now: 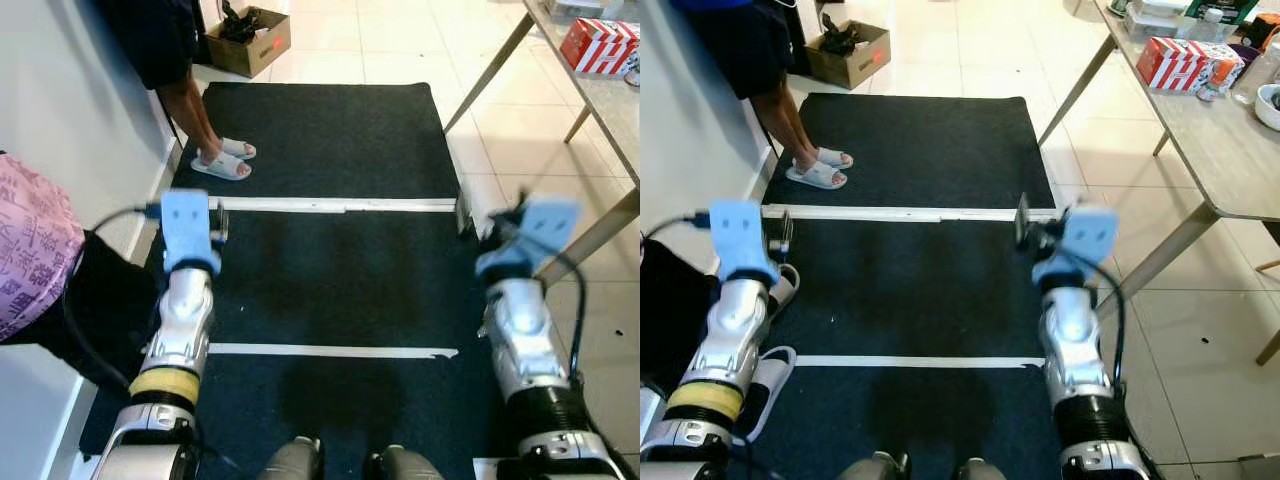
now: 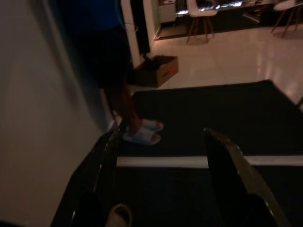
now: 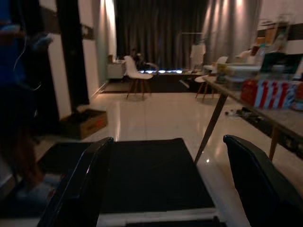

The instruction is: Restocking fridge

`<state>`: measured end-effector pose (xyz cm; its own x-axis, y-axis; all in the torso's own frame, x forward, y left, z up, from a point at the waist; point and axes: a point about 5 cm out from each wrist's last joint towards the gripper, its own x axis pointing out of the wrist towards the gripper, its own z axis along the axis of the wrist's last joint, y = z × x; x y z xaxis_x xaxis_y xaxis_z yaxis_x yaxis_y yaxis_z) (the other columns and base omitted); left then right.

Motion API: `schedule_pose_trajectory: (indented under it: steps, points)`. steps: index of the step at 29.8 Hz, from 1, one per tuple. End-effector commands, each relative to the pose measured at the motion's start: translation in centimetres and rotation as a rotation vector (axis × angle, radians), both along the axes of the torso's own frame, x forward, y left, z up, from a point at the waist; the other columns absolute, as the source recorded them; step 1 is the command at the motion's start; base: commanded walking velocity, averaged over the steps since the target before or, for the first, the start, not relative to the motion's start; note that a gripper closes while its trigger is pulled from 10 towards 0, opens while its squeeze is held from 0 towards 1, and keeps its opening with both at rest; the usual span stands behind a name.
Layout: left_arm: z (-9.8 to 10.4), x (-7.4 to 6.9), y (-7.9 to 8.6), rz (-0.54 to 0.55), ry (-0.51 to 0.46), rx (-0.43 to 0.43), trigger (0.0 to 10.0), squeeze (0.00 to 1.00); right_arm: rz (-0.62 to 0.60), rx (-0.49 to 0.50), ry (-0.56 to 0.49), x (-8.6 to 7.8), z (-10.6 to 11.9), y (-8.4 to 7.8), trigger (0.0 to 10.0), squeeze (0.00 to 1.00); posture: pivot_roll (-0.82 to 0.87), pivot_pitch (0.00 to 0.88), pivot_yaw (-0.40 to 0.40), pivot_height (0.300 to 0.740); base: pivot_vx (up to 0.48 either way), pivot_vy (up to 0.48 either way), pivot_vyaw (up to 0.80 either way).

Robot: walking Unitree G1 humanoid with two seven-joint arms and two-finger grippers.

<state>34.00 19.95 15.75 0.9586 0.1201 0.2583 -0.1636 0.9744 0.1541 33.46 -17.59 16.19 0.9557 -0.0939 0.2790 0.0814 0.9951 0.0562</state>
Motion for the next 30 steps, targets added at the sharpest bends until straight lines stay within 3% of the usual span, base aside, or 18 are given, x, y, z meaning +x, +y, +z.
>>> schedule_pose_trajectory:
  steps: [1, 5, 9, 12, 30]
  points:
    - [-1.3, -0.3, -1.1, -0.031, 0.048, 0.005, 10.0, 0.00, 0.002, -0.022, 0.044, -0.4, -1.0, 0.2, 10.0, 0.00, -0.05, 0.149, -0.036, 0.740, 0.289, 0.000, 0.00]
    - [-2.6, -0.8, -1.3, -0.033, 0.101, -0.006, 10.0, 0.00, 0.009, -0.043, 0.074, -0.7, -1.4, 0.4, 10.0, 0.00, -0.05, 0.147, -0.035, 0.740, 0.297, 0.000, 0.00]
    - [-8.1, -2.8, -1.2, 0.009, 0.303, -0.040, 10.0, 0.00, -0.035, -0.096, 0.206, -1.5, -4.4, -0.2, 10.0, 0.00, -0.05, 0.142, -0.039, 0.740, 0.345, 0.000, 0.00]
    - [-9.6, -3.9, -1.4, 0.009, 0.355, -0.031, 10.0, 0.00, -0.062, -0.117, 0.265, -2.1, -5.8, -0.8, 10.0, 0.00, -0.05, 0.141, -0.042, 0.740, 0.480, 0.000, 0.00]
    - [-8.5, -3.2, -1.8, -0.003, 0.329, -0.011, 10.0, 0.00, -0.082, -0.126, 0.281, -2.2, -5.9, -1.7, 10.0, 0.00, -0.05, 0.142, -0.036, 0.740, 0.480, 0.000, 0.00]
